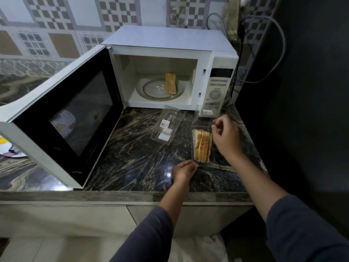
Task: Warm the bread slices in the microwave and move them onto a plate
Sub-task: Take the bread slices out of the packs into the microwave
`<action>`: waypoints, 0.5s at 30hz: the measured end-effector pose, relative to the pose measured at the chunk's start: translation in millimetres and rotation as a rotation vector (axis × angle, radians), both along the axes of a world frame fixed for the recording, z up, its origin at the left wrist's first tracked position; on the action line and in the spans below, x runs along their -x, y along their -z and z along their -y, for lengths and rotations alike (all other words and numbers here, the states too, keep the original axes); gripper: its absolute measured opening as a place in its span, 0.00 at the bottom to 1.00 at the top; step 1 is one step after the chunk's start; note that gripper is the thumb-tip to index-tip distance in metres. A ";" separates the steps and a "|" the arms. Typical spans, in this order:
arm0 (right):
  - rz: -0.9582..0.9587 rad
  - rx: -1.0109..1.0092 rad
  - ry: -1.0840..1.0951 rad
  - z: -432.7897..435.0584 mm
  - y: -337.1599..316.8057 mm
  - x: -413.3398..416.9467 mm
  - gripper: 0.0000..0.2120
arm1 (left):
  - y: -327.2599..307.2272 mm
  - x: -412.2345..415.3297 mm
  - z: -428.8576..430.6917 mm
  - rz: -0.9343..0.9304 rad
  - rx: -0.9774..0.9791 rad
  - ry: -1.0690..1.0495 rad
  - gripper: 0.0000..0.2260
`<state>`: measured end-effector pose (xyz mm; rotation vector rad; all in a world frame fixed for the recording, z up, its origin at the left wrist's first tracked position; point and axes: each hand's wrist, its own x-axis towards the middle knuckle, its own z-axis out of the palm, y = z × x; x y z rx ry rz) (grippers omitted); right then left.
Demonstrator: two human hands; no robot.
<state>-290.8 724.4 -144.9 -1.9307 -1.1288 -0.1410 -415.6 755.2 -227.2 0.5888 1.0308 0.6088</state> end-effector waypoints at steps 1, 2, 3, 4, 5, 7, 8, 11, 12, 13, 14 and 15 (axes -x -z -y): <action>-0.012 0.062 0.003 -3.4 3.3 -1.6 0.03 | -0.2 0.2 -0.7 -0.005 0.003 0.005 0.12; -0.039 0.130 0.014 -7.2 5.4 -3.1 0.05 | 0.3 0.2 -1.5 -0.009 0.006 0.012 0.12; -0.088 0.202 0.030 -11.5 7.0 -3.9 0.08 | 1.0 0.2 -2.2 -0.011 0.007 0.019 0.12; -0.146 0.274 0.045 -15.9 7.6 -3.5 0.11 | 1.8 0.0 -3.1 -0.012 0.009 0.024 0.12; -0.203 0.339 0.052 -20.8 8.0 -2.9 0.13 | 2.4 -0.1 -3.8 -0.013 0.010 0.029 0.12; -0.286 0.464 0.062 -31.2 8.0 -0.4 0.20 | 3.0 -0.6 -4.7 -0.027 0.005 0.043 0.11; -0.307 0.526 0.073 -36.3 8.3 0.4 0.24 | 2.9 -0.9 -5.1 -0.044 -0.001 0.051 0.11; -0.346 0.660 0.102 -49.1 9.2 2.6 0.35 | 2.3 -0.7 -6.7 -0.067 -0.009 0.072 0.10; -0.400 0.685 0.107 -52.1 11.7 2.7 0.37 | 1.9 -0.2 -7.2 -0.065 -0.007 0.077 0.10; -0.467 0.704 0.106 -54.6 15.6 2.6 0.37 | 1.5 0.4 -7.6 -0.059 -0.006 0.079 0.09; -0.523 0.728 0.102 -56.0 20.4 3.1 0.35 | 1.3 1.0 -7.8 -0.052 -0.006 0.078 0.09; -0.560 0.761 0.099 -56.7 24.9 4.6 0.32 | 1.4 1.4 -8.0 -0.046 -0.007 0.077 0.09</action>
